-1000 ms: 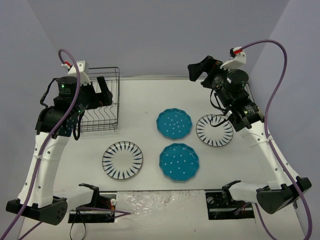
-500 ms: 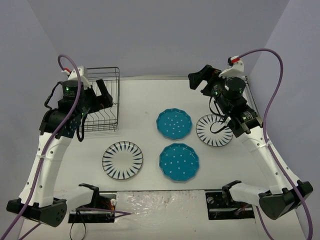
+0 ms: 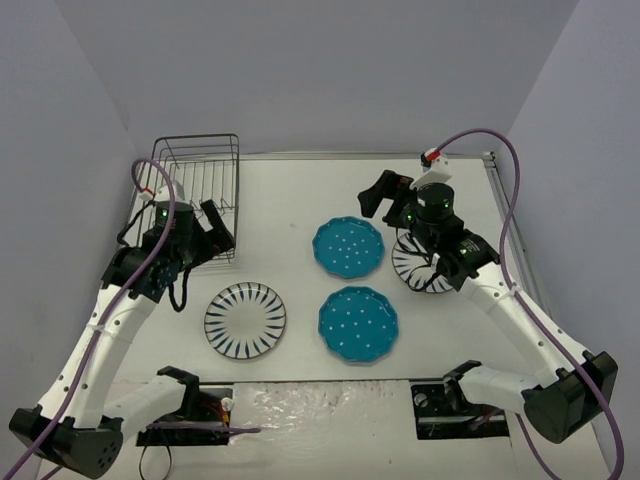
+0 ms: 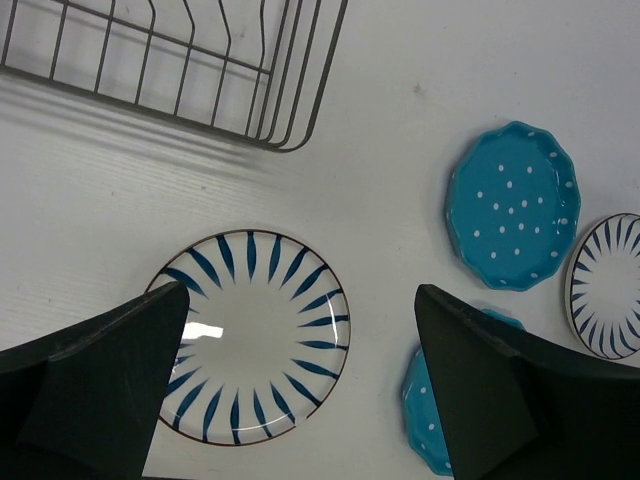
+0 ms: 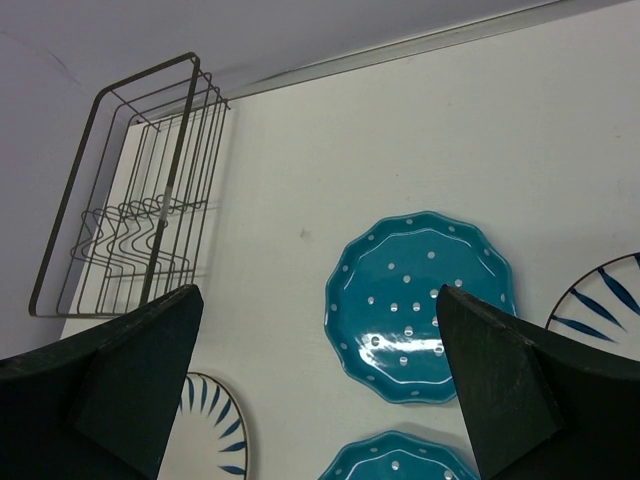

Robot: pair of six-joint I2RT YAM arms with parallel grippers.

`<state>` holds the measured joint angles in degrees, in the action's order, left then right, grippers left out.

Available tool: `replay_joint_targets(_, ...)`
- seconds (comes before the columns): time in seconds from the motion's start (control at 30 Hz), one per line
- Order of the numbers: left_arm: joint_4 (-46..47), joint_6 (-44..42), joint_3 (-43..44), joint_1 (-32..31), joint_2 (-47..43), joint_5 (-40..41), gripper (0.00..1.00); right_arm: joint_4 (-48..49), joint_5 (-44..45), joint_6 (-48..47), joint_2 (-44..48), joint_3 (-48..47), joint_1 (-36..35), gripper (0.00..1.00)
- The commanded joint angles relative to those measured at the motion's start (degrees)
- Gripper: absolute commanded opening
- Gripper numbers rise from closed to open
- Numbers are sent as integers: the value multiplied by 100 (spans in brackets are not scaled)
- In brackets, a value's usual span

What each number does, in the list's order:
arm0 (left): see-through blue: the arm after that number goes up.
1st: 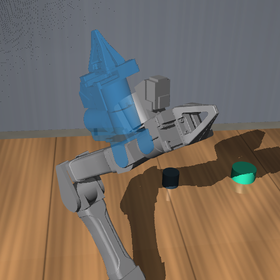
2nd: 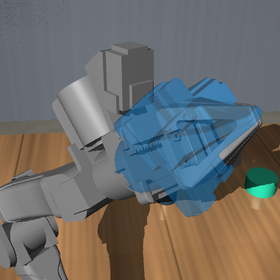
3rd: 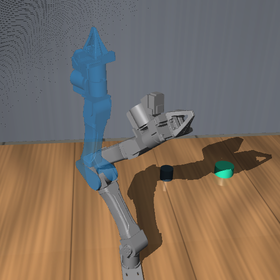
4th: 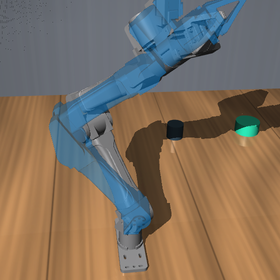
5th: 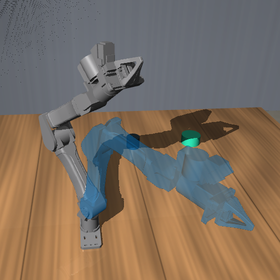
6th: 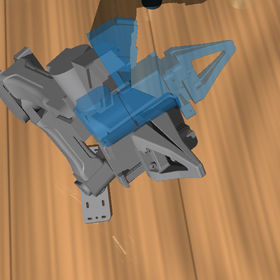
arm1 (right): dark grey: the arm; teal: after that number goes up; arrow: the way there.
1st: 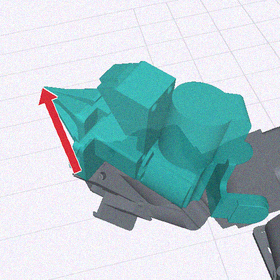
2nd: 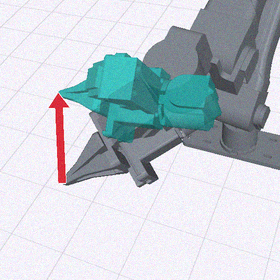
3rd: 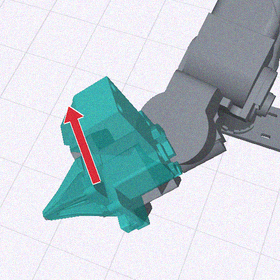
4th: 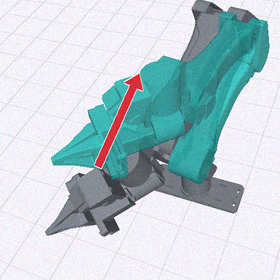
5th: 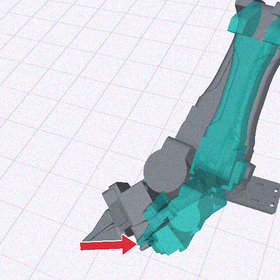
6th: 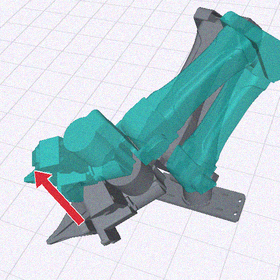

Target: Load the plates into the dish rack

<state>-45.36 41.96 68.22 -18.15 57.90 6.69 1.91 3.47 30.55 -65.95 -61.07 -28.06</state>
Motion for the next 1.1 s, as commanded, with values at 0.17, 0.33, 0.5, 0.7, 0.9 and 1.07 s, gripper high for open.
replay_joint_targets(0.17,106,832,-557,-57,-365,334,93,675,142,270,32,387,-378,100)
replay_joint_targets(0.33,-6,1230,-774,-120,-430,631,89,812,343,378,-317,503,-924,100)
replay_joint_targets(0.5,-113,1375,-955,-153,-541,884,89,1120,402,510,-648,611,-1482,100)
replay_joint_targets(0.7,-88,1513,-1186,-153,-593,904,90,1500,419,743,-1209,800,-1944,100)
replay_joint_targets(0.9,63,1798,-1585,-162,-720,899,91,1929,342,935,-1782,975,-2377,100)
replay_joint_targets(1.07,161,1897,-1795,-162,-719,943,91,2330,85,1062,-2368,980,-2645,96)
